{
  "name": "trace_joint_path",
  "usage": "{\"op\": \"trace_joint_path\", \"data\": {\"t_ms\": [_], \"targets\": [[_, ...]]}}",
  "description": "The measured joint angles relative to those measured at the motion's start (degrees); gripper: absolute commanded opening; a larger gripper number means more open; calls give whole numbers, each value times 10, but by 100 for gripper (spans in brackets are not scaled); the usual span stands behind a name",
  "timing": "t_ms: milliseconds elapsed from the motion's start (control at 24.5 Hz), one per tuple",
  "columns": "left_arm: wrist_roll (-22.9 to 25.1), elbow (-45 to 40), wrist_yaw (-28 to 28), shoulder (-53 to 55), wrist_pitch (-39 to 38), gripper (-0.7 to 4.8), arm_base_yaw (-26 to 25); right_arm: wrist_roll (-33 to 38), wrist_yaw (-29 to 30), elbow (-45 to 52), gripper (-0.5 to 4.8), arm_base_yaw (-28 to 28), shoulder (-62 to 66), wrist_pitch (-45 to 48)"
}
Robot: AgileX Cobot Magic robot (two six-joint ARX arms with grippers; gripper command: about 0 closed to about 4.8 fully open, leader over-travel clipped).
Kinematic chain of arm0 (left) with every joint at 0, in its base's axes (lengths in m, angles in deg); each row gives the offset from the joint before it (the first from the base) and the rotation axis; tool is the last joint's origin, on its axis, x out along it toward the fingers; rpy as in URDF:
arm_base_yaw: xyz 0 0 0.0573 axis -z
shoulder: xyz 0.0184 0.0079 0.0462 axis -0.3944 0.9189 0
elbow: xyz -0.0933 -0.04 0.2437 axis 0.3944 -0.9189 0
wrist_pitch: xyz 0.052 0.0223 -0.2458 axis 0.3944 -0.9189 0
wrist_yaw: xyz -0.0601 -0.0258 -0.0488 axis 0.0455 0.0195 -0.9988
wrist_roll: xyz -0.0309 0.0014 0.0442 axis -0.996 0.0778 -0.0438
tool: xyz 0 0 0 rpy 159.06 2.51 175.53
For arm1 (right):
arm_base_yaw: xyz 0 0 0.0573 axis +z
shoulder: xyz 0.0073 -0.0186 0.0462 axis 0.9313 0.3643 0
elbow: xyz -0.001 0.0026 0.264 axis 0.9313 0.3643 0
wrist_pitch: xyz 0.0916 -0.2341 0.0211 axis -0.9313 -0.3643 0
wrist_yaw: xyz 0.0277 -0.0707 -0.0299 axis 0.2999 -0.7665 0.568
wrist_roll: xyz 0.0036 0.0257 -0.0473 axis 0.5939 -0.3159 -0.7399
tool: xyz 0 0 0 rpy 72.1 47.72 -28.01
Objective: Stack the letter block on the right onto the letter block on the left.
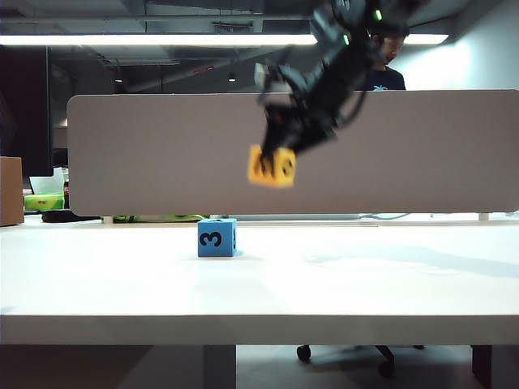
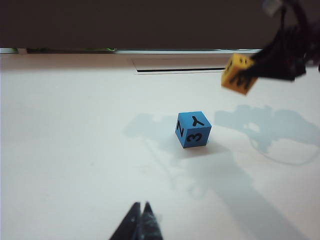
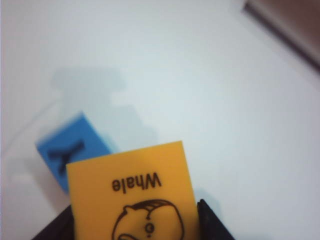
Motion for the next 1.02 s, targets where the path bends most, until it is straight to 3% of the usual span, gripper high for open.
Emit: {"op": "trace_joint_path", "data": {"t_ms": [367, 571, 1020], "targets": [[0, 0, 0, 0, 0, -5, 0, 9, -54, -85, 296, 87, 69, 5], [0, 0, 0, 0, 0, -5, 0, 10, -97, -106, 296, 95, 102, 0], [0, 0, 0, 0, 0, -5, 0, 9, -99, -108, 307, 87, 108, -42]]}}
